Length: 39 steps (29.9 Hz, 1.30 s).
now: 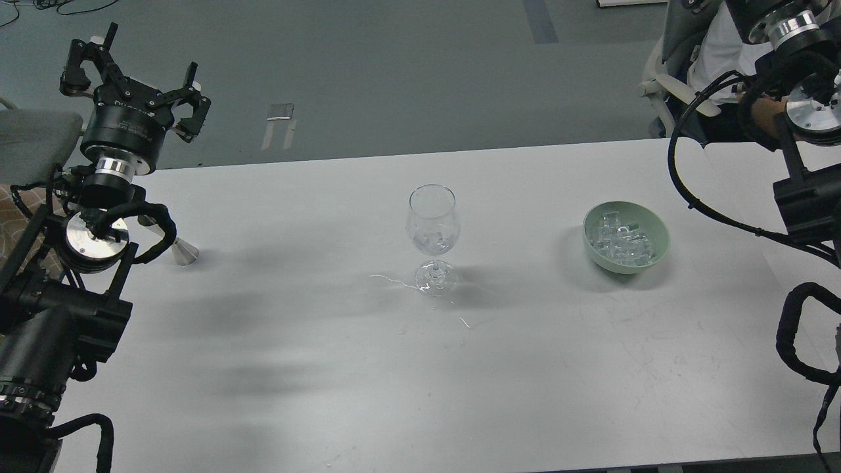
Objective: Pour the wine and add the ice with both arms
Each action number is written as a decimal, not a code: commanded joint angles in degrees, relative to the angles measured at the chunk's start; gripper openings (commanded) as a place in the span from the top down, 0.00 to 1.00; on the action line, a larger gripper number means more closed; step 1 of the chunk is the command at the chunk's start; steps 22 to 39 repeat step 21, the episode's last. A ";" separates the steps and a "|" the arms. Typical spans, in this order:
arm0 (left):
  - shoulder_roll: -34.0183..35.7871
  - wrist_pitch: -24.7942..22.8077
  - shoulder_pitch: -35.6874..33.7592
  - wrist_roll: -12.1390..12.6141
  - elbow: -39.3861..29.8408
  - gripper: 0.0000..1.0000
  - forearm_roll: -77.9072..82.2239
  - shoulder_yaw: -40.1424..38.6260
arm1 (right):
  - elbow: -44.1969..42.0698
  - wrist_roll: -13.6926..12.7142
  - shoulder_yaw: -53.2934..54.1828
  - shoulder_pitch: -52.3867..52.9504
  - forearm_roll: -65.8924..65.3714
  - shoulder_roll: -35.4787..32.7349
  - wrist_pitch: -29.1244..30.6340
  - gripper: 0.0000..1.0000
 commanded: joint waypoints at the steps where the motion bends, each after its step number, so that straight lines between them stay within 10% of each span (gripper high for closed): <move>1: -0.48 -0.11 -0.27 0.33 0.04 0.02 0.10 0.07 | -0.86 -3.96 0.09 -0.03 2.19 2.26 -0.02 0.00; 39: -4.53 -0.81 -2.64 1.03 5.93 0.02 0.10 0.86 | -1.04 -2.82 0.53 -1.34 2.11 8.67 0.69 0.00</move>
